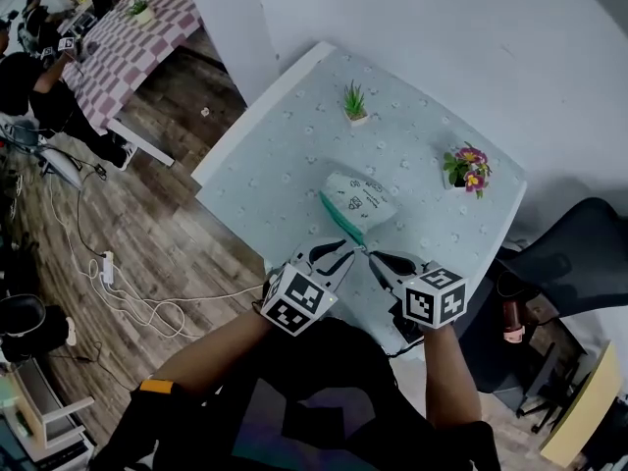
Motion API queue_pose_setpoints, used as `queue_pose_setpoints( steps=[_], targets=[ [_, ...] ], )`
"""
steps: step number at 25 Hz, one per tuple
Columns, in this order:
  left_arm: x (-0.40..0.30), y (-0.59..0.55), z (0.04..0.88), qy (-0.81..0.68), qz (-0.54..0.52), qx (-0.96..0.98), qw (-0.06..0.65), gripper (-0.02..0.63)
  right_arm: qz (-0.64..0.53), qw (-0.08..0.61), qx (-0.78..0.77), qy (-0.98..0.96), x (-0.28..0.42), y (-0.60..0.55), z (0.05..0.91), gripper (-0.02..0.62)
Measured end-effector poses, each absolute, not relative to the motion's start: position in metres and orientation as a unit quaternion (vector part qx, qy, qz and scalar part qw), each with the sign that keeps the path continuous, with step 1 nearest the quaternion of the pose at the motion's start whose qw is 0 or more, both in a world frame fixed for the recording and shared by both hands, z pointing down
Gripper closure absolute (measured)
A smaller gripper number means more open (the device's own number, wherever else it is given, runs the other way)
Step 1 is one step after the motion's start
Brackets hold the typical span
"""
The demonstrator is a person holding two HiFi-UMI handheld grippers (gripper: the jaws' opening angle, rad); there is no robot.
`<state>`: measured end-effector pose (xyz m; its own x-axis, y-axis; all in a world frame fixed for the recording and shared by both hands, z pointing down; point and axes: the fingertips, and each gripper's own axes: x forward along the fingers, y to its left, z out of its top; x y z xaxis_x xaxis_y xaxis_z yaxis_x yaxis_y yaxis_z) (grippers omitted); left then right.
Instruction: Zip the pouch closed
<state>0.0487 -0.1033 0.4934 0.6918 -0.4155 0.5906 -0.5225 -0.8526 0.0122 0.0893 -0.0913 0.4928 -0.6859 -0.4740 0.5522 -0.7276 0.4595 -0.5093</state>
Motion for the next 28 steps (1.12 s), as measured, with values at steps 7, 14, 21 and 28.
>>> queue_pose_setpoints(
  steps=[7,14,21,28],
  targets=[
    [0.061,-0.102,0.495,-0.235,0.304,0.918,0.094,0.517,0.387,0.149,0.362,-0.835,0.088,-0.09,0.489,0.574],
    [0.063,-0.104,0.496,-0.235,0.302,0.92,0.084,0.583,0.39,0.138,0.368,-0.833,0.087,-0.09,0.489,0.574],
    [0.048,-0.126,0.494,-0.266,0.31,0.909,0.079,0.586,0.385,0.129,0.38,-0.831,0.088,-0.089,0.485,0.575],
    [0.02,-0.163,0.499,-0.311,0.325,0.889,0.078,0.588,0.383,0.127,0.392,-0.827,0.087,-0.089,0.483,0.575]
  ],
)
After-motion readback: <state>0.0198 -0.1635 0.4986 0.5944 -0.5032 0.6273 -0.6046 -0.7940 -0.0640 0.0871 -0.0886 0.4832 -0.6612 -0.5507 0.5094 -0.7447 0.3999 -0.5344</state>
